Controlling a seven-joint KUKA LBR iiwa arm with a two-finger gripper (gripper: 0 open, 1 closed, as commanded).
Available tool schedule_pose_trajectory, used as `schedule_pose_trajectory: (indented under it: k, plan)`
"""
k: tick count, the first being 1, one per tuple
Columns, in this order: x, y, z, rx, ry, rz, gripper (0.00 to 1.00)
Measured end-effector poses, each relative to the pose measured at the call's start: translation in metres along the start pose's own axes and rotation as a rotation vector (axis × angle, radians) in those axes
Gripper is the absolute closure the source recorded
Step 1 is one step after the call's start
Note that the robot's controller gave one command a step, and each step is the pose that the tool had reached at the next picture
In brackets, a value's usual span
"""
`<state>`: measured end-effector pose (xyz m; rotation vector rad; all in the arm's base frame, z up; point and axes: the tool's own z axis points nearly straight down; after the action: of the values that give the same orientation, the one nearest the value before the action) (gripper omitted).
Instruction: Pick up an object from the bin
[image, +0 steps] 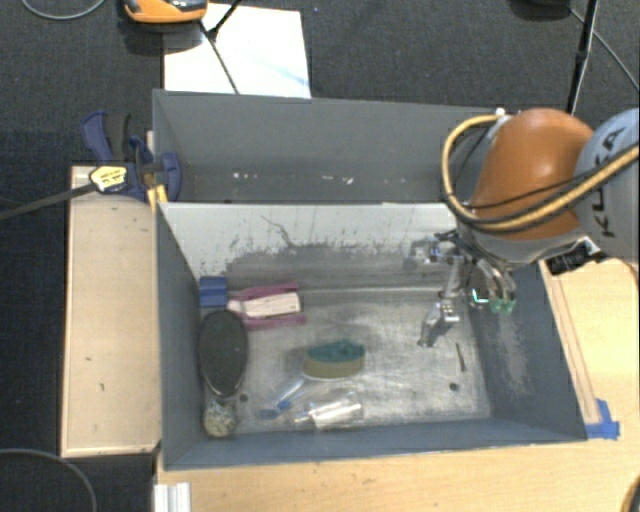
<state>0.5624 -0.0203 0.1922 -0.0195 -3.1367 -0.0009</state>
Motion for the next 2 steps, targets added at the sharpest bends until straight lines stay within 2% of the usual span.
schedule_pose_trajectory:
  k: [1, 2]
  plan:
    - [0.056, 0.057, 0.095, -0.001, 0.002, -0.148, 0.00]
    - [0.049, 0.083, 0.120, -0.001, -0.003, -0.104, 0.00]
